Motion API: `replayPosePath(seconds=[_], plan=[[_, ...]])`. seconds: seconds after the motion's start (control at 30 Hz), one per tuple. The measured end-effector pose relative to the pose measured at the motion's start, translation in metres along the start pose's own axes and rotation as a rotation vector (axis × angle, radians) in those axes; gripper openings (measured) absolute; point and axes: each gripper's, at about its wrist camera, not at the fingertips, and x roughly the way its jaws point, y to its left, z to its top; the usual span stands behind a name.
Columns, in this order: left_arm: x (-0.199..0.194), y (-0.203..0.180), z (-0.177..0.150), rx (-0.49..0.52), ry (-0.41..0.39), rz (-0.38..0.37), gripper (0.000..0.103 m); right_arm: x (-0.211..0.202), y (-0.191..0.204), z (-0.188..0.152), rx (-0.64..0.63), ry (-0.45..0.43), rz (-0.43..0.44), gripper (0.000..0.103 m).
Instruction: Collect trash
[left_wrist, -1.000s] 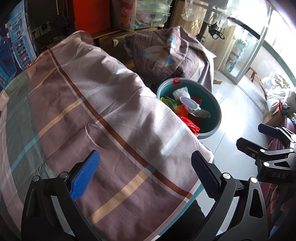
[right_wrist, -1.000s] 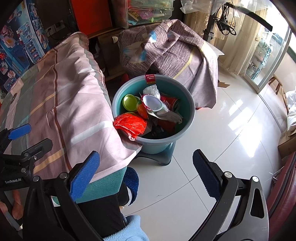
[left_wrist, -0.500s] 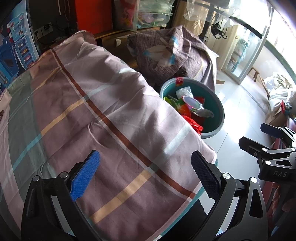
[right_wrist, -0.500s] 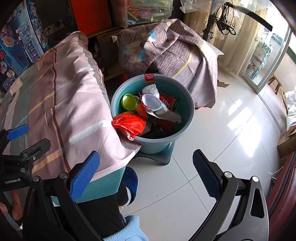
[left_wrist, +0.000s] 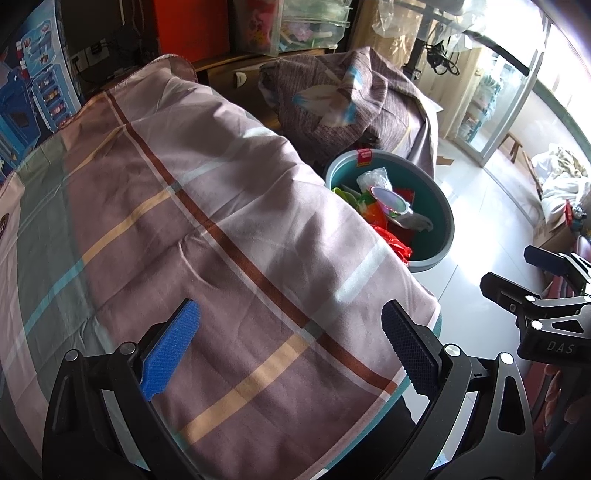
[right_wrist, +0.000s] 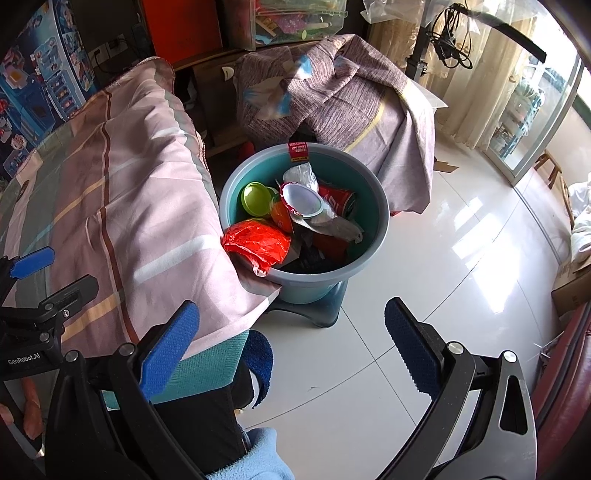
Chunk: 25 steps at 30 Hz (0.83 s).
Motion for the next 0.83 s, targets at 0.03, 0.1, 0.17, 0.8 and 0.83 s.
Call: replayPosePath(seconds=[0.03,0.1,0.17,0.8,0.83], plan=[[0.0002,-0.0006,0.0005,0.001,0.001,0.002,0.099,0.0007,0.0004,0.0009,-0.001,0.001,-0.001,0.096],[0.0005,-0.0005,0.0004,0.002,0.001,0.004,0.099,0.0015,0.0003,0.0007,-0.002,0.003,-0.002,0.096],[0.0005,-0.0004,0.0,0.001,0.0,0.004,0.099,0.0022,-0.0002,0.0008,-0.003,0.005,-0.002,0.096],[0.0068,0.0076,0.0004,-0.039,0.026,0.004,0.099,0.0054,-0.0011,0.0023,-0.012,0.008,-0.014,0.096],[0.0068,0.0075,-0.0001,-0.038,0.025,0.008,0.099,0.0055,-0.0012,0.002,-0.013,0.008,-0.014,0.096]])
